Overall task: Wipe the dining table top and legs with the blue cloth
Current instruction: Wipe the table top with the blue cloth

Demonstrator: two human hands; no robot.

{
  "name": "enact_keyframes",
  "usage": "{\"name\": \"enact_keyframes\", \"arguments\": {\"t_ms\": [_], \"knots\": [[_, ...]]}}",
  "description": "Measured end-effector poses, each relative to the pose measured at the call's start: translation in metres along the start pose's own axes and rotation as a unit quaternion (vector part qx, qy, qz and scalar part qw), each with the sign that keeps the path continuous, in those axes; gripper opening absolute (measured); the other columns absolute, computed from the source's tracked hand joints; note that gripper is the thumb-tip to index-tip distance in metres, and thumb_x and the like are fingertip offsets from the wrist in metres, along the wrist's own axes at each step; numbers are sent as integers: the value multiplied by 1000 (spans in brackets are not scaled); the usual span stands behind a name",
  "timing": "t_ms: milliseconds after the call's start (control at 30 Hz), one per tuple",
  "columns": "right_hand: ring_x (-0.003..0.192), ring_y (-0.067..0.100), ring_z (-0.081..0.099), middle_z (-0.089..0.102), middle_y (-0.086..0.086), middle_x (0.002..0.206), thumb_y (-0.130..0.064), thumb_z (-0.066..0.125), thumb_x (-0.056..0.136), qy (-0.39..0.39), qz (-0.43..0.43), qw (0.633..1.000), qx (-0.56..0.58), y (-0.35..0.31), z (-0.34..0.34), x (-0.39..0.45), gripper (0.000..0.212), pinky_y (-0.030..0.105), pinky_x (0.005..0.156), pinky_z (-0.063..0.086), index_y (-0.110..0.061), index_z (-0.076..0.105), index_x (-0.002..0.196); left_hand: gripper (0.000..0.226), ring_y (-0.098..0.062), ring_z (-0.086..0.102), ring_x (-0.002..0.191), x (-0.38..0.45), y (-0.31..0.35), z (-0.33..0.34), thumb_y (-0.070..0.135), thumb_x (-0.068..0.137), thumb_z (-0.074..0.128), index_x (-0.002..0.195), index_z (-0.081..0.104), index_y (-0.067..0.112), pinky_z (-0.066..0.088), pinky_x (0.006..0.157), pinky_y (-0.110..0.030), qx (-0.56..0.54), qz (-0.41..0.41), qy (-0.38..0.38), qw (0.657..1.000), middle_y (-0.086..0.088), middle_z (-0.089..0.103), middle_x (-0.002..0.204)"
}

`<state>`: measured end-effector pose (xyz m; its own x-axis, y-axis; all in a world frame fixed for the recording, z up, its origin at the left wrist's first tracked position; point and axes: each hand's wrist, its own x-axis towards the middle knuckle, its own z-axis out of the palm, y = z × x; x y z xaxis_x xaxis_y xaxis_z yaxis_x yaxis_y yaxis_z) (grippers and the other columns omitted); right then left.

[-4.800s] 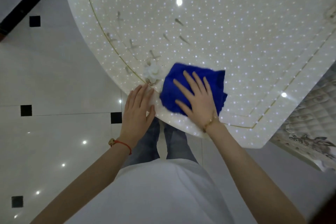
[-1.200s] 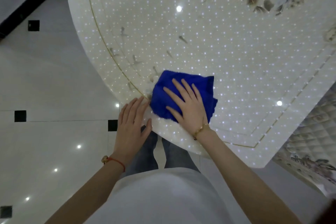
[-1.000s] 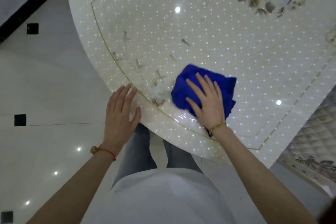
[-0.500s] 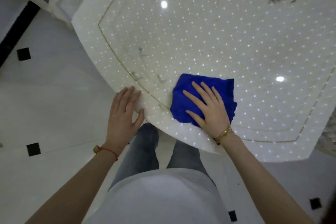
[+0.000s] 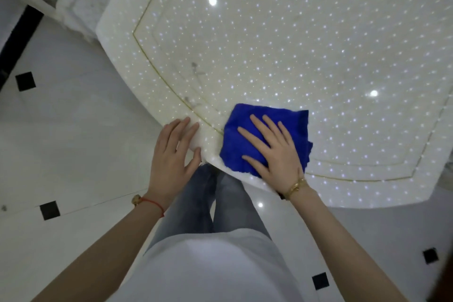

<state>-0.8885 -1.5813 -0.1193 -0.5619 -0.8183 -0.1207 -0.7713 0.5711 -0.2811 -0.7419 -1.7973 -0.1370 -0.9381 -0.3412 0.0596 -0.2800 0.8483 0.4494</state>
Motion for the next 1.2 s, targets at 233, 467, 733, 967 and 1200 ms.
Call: {"name": "enact_keyframes", "arguments": {"t_ms": [233, 467, 733, 967, 1200], "knots": [[146, 24, 21, 26, 1, 158, -54, 37, 97, 65, 142, 988, 10, 32, -12, 112, 56, 43, 120, 13, -33, 31, 149, 47, -28, 38, 138, 0, 4, 0, 24, 95, 56, 139, 49, 9, 38, 111, -48, 6, -14, 9, 1000, -10, 47, 145], [148, 23, 17, 21, 0, 160, -52, 39, 99, -29, -100, 995, -9, -3, -1, 44, 56, 47, 120, 14, -32, 28, 150, 52, -26, 35, 141, 12, -7, -11, 27, 95, 54, 142, 43, 6, 29, 119, -40, 15, -69, 18, 997, -11, 42, 148], [146, 23, 20, 24, -1, 159, -55, 39, 97, 36, 47, 998, 21, 20, -15, 147, 57, 43, 120, 11, -34, 30, 149, 51, -26, 28, 145, 42, -34, -20, 24, 98, 52, 144, 40, 7, 28, 119, -45, 40, -77, 36, 996, -10, 38, 152], [146, 24, 21, 27, 1, 158, -51, 40, 97, -14, -125, 992, -4, -36, 6, 125, 56, 45, 120, 14, -31, 33, 149, 54, -22, 23, 147, 41, -41, -21, 26, 99, 43, 150, 30, 12, 24, 122, -43, 52, -88, -6, 995, -6, 31, 156], [144, 25, 27, 31, 1, 156, -52, 46, 96, 28, -28, 998, 38, 25, -13, 141, 56, 45, 119, 17, -32, 37, 146, 49, -26, 28, 144, 42, -45, -22, 21, 100, 45, 147, 36, 10, 28, 120, -43, 59, -59, 12, 996, -9, 35, 154]]}}
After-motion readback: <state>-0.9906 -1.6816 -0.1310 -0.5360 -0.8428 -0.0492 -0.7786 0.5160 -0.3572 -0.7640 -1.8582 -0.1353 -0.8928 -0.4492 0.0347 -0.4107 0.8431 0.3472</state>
